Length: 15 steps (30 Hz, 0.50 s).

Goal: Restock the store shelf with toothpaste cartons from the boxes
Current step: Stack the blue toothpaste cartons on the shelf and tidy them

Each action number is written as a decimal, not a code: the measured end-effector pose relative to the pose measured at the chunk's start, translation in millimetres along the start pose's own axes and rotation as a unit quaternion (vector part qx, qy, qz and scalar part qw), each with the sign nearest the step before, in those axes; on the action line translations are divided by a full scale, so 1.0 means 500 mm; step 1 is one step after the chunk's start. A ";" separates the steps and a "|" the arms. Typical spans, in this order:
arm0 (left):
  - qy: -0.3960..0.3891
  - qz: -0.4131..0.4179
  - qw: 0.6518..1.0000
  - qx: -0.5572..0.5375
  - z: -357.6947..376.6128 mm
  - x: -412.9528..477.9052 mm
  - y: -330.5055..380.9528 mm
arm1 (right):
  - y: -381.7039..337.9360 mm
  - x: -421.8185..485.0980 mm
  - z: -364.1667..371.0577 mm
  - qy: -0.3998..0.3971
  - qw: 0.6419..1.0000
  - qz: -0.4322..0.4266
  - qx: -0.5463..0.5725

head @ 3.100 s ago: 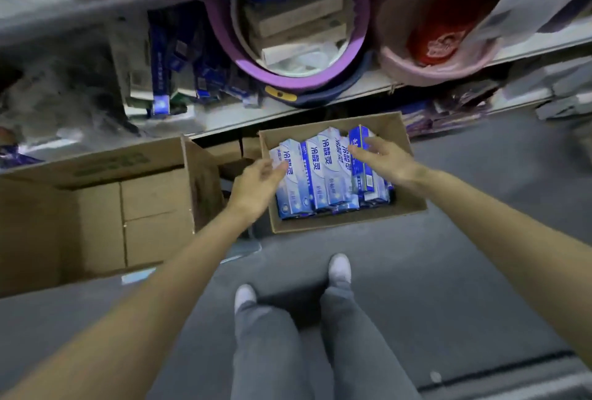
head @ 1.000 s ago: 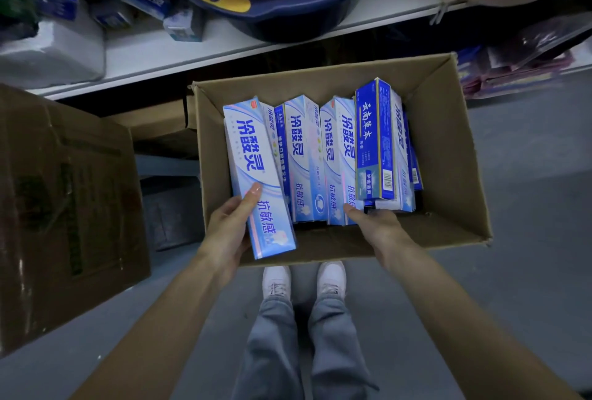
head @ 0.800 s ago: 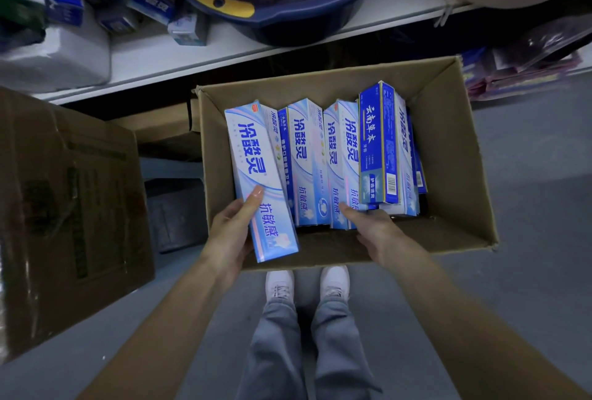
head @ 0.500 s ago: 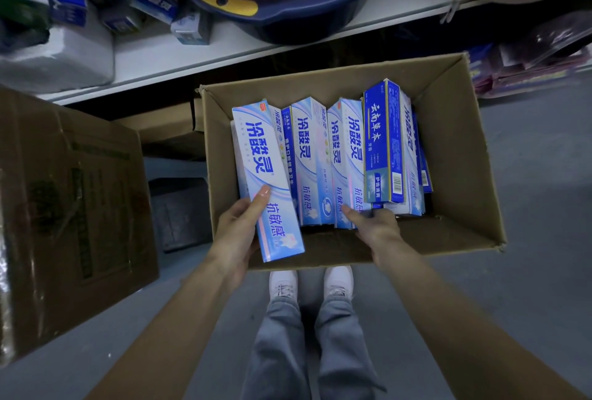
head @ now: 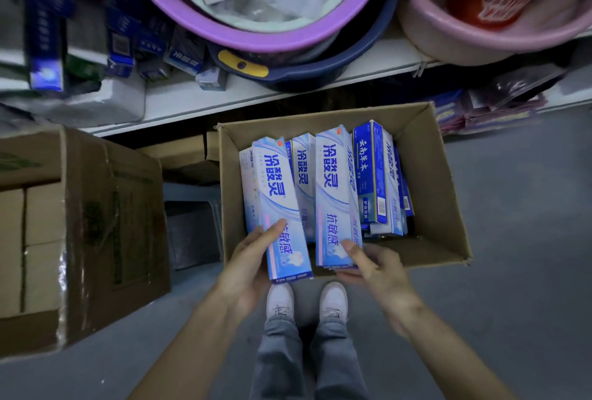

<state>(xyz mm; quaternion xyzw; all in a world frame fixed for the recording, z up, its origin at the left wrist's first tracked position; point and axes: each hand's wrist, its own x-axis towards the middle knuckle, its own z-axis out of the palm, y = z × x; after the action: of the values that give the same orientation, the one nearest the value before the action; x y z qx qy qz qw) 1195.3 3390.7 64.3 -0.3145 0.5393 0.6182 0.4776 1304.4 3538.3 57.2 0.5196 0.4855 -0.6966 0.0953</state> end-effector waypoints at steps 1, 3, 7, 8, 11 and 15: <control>-0.013 -0.003 1.000 -0.011 0.003 -0.015 0.005 | -0.012 -0.020 -0.005 -0.017 1.000 -0.009 0.009; -0.046 -0.004 0.998 -0.038 0.015 -0.055 0.021 | -0.048 -0.060 -0.015 -0.043 0.998 -0.035 0.024; -0.086 0.048 0.994 -0.046 0.052 -0.161 0.070 | -0.135 -0.148 -0.027 -0.092 0.993 -0.068 0.043; -0.088 0.062 0.993 -0.043 0.062 -0.189 0.081 | -0.159 -0.174 -0.030 -0.100 0.991 -0.075 0.055; -0.140 0.074 0.986 -0.042 0.090 -0.286 0.119 | -0.235 -0.260 -0.038 -0.136 0.981 -0.113 0.084; -0.237 0.026 0.970 -0.054 0.111 -0.417 0.156 | -0.304 -0.367 -0.041 -0.195 0.964 -0.169 0.063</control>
<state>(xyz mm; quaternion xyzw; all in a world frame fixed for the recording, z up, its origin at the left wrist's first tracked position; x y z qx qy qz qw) 1202.0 3394.8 293.6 -0.1702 0.3847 0.7152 0.5582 1301.4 3563.6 295.1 0.2891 0.4933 -0.8196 0.0367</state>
